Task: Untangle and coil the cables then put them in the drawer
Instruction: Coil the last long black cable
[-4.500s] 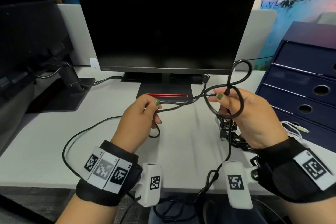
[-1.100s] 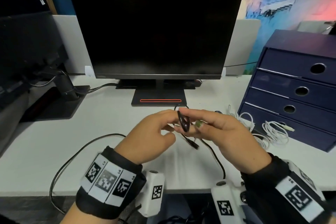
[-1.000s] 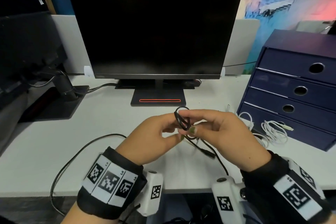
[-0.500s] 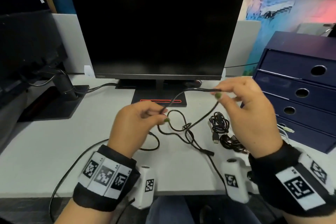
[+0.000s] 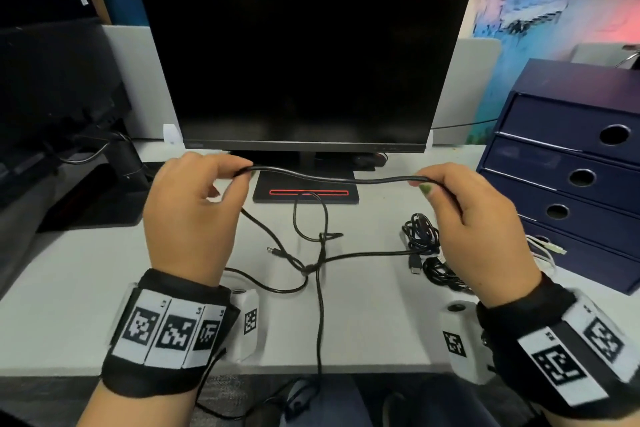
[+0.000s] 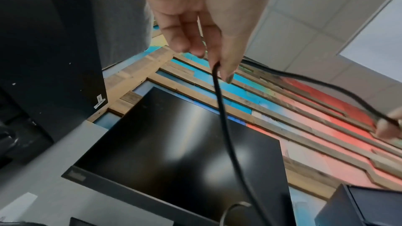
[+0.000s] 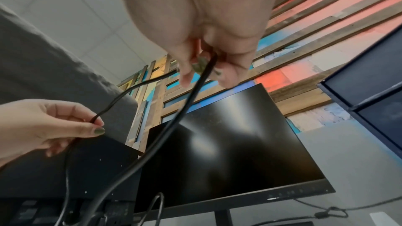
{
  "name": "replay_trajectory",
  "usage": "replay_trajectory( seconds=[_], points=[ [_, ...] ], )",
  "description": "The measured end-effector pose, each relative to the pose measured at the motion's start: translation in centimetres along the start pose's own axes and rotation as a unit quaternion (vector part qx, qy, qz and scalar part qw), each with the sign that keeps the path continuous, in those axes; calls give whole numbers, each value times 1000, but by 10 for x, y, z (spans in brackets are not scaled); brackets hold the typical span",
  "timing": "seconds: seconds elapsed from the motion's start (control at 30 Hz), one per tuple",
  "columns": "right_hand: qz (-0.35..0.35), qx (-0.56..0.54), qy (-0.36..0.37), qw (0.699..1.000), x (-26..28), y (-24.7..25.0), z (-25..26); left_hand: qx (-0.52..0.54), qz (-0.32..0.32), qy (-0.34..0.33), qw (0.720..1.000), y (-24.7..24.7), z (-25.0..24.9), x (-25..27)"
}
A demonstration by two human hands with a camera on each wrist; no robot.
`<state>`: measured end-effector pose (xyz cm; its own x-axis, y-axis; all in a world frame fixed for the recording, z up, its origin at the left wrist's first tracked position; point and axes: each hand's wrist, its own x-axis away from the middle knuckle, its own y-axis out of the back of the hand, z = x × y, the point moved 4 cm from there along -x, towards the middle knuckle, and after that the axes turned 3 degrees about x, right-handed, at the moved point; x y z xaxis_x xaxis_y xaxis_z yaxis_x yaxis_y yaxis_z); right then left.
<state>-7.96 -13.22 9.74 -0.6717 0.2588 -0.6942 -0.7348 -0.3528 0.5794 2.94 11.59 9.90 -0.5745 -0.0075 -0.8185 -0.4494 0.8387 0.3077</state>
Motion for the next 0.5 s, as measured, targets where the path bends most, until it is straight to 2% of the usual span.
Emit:
replay_trajectory(
  seconds=[0.07,0.13,0.2,0.23,0.27,0.33,0.4,0.5],
  points=[
    [-16,-53,-48,997,0,3,-2,29,14,51,998,-7,0,4],
    [15,-108,-106,988,1,0,-3,85,85,146,982,-20,1,10],
    [44,-135,-131,981,1,-2,-4,175,186,250,934,-35,-1,19],
    [52,-142,-134,979,2,-2,-4,218,214,281,910,-40,-5,22],
    [59,-145,-135,978,2,-2,-6,242,221,293,898,-42,-8,24],
    [73,-138,-136,978,3,2,-12,243,188,277,910,-41,-4,22],
    [85,-125,-140,979,2,6,-19,215,133,224,941,-34,7,15],
    [97,-78,-140,982,4,7,-29,124,90,153,976,-19,21,3]
  ],
)
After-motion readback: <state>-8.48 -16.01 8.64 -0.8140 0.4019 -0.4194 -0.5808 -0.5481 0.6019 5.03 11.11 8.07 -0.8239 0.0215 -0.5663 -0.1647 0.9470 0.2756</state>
